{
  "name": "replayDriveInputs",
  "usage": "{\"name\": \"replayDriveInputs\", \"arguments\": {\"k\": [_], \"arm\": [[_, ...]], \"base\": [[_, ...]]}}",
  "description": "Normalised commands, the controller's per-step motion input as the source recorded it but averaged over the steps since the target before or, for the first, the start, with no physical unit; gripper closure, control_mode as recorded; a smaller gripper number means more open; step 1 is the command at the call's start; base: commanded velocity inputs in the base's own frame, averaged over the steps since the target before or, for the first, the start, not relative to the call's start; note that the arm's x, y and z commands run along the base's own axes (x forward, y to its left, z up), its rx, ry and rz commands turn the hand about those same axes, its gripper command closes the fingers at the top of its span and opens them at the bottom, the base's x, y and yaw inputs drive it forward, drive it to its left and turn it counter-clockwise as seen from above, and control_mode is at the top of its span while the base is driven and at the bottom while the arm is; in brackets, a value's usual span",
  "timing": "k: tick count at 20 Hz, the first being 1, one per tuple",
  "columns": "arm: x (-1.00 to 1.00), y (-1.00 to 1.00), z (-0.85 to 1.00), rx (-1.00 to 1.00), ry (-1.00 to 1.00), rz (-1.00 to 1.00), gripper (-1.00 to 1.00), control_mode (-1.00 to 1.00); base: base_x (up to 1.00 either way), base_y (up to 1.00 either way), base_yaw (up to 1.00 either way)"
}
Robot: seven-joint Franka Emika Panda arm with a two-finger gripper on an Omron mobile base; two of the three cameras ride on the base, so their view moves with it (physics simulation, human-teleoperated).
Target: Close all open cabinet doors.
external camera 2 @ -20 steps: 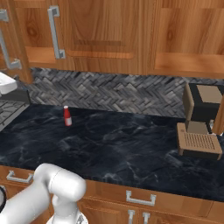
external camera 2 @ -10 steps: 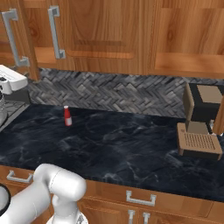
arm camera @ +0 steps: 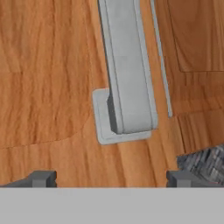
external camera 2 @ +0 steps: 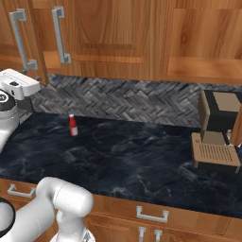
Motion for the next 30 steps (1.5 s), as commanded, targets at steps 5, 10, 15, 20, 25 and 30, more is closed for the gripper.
{"name": "replayDriveInputs", "arguments": {"k": [5, 10, 15, 20, 25, 30], "arm": [[0.04, -0.27, 0.17, 0.00, 0.00, 0.06, -1.00, -1.00], [0.12, -0.15, 0.08, 0.00, 0.00, 0.06, -1.00, -1.00], [0.14, -0.25, 0.00, 0.00, 0.01, 0.08, -1.00, -1.00], [0.14, -0.31, 0.00, 0.00, 0.04, 0.08, -1.00, -1.00], [0.30, -0.21, 0.00, 0.00, 0.07, 0.06, -1.00, -1.00], [0.45, -0.07, 0.00, 0.00, 0.08, 0.05, -1.00, -1.00]], "base": [[0.00, 0.00, 0.00], [0.00, 0.00, 0.00], [0.00, 0.00, 0.00], [0.00, 0.00, 0.00], [0.00, 0.00, 0.00], [0.00, 0.00, 0.00]]}}
